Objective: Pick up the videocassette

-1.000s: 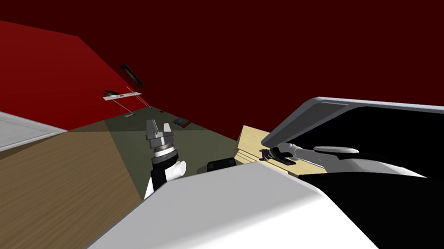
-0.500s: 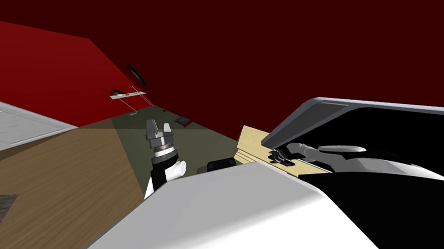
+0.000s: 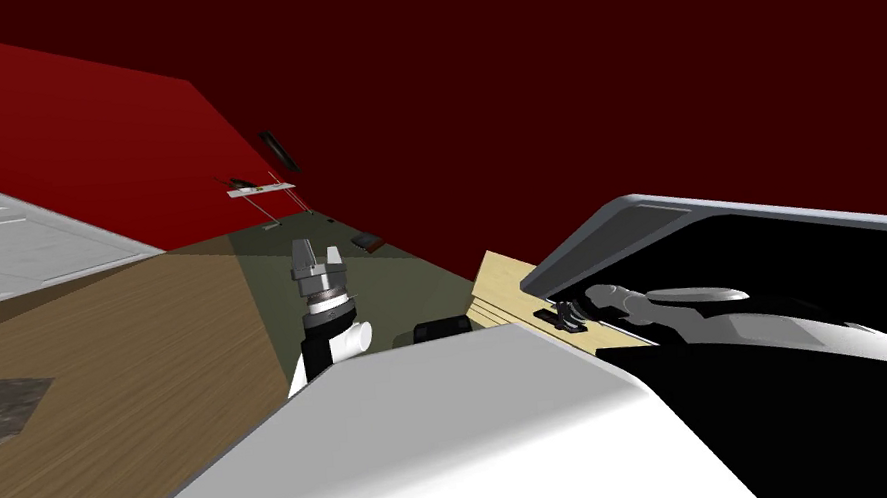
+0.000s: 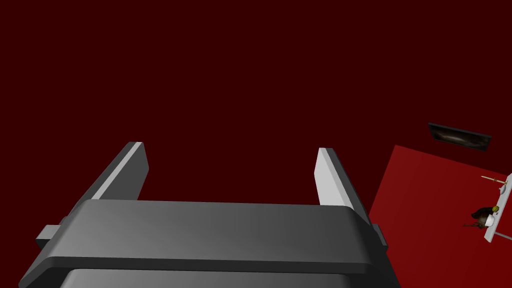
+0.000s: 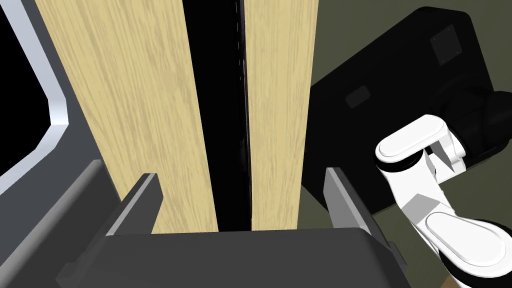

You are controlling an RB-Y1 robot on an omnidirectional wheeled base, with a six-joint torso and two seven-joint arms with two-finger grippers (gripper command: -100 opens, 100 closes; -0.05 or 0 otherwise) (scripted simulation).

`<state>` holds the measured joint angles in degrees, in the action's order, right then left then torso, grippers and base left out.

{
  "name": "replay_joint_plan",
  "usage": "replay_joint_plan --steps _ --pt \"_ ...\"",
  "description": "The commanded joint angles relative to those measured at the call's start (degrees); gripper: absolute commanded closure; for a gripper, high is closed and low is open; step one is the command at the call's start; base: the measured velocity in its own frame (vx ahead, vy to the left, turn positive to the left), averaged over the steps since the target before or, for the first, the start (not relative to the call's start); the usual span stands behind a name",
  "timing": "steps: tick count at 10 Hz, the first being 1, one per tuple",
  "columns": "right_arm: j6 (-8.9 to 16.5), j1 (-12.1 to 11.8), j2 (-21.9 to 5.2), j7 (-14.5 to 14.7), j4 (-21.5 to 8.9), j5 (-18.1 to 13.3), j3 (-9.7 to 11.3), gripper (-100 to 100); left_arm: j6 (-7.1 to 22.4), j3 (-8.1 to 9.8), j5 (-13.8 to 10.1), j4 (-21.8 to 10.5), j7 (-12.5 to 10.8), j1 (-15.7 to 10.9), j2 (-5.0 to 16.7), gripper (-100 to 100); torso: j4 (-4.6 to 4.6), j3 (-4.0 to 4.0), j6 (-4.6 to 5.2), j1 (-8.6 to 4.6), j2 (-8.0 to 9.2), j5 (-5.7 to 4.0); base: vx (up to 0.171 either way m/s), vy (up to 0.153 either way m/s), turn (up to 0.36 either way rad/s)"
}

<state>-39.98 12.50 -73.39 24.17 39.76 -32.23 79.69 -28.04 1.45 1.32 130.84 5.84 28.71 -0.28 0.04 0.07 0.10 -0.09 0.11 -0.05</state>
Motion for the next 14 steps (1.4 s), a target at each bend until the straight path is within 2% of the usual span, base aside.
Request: replay_joint_plan --steps 1,2,3,5,6,7,11,12,13,14 --pt "0.0 0.0 0.0 0.0 0.0 0.0 0.0 -100 0.0 0.0 0.0 0.0 0.0 0.0 0.0 0 0.0 0.0 0.0 0.0 0.0 0.0 0.0 0.0 0.0" --pt "-0.07 0.0 0.06 0.08 -0.13 0.0 0.0 0 0.0 0.0 0.0 0.0 0.0 0.0 0.0 0 0.0 -0.01 -0.01 0.03 -0.02 0.01 0.0 0.0 0.0" --pt "1.14 -0.87 1.89 0.03 -0.93 -0.22 -0.45 -100 0.0 0.0 0.0 0.0 0.0 0.0 0.0 0 -0.01 -0.02 -0.01 0.05 -0.04 0.02 -0.008 -0.012 0.034" --pt "2.1 -1.56 3.35 -0.01 -1.57 -0.39 -0.8 -100 0.0 0.0 0.0 0.0 0.0 0.0 0.0 0 -0.01 -0.01 -0.01 0.01 -0.02 0.0 -0.01 -0.012 0.035" --pt "1.47 -1.32 3.1 0.19 -1.9 -0.23 -0.77 -100 0.0 0.0 0.0 0.0 0.0 0.0 0.0 0 -0.01 -0.01 -0.01 0.0 -0.01 -0.01 -0.005 -0.005 0.009" --pt "1.51 -1.38 3.26 0.31 -2.07 -0.22 -0.82 100 0.0 0.0 0.0 0.0 0.0 0.0 0.0 0 0.0 -0.01 0.0 0.03 -0.03 0.02 0.0 0.0 0.0" --pt "1.54 -1.38 3.23 0.27 -2.06 -0.2 -0.84 100 0.0 0.0 0.0 0.0 0.0 0.0 0.0 0 -0.02 -0.03 -0.02 0.06 -0.04 0.02 0.0 0.0 0.0" --pt "1.53 -1.38 3.23 0.28 -2.06 -0.21 -0.83 0 0.0 0.0 0.0 0.0 0.0 0.0 0.0 0 -0.02 -0.03 -0.02 0.06 -0.05 0.02 0.0 0.0 0.0" --pt "0.9 -0.69 1.52 0.04 -0.76 -0.17 -0.36 100 0.0 0.0 0.0 0.0 0.0 0.0 0.0 0 -0.02 -0.03 -0.01 0.06 -0.05 0.02 0.015 0.003 -0.034" --pt "-0.07 0.0 0.06 0.07 -0.12 0.0 0.0 100 0.0 0.0 0.0 0.0 0.0 0.0 0.0 0 -0.01 -0.04 0.0 0.09 -0.08 0.07 0.012 0.02 -0.057"
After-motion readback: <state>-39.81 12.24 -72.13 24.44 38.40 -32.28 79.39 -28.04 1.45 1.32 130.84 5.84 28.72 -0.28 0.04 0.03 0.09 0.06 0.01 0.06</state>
